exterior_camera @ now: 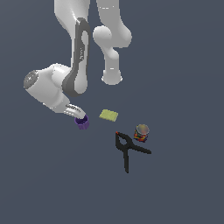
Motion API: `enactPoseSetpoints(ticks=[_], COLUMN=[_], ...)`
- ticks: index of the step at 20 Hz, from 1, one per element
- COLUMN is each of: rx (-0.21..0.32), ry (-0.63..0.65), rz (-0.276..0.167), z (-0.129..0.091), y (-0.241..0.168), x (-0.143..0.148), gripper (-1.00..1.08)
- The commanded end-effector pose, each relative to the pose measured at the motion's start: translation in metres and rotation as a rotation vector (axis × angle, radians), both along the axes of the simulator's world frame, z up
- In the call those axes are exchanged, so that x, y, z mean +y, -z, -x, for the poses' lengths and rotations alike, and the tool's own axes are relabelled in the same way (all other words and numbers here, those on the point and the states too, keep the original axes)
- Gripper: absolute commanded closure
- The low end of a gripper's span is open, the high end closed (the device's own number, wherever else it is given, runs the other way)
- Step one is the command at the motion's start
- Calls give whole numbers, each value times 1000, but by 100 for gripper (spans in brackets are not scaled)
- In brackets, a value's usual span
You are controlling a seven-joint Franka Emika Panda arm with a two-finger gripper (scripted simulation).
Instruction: Pick up a designated object from a clutter of objects.
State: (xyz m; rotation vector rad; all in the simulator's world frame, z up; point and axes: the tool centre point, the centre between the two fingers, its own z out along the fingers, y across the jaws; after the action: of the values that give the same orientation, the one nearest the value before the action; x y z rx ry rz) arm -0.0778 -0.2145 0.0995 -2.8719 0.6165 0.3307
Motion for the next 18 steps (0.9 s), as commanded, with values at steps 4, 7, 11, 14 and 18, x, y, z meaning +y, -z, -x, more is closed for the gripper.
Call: enactPoseSetpoints(ticks=[4,7,11,14,18], rx=[0,0,0,1,1], ry=[0,1,2,2,2], rz=[0,0,0,0,0], z=[1,4,6,7,7], y=[7,19,28,30,30], x=[2,4,6,6,6], gripper=[-20,-20,-20,108,108])
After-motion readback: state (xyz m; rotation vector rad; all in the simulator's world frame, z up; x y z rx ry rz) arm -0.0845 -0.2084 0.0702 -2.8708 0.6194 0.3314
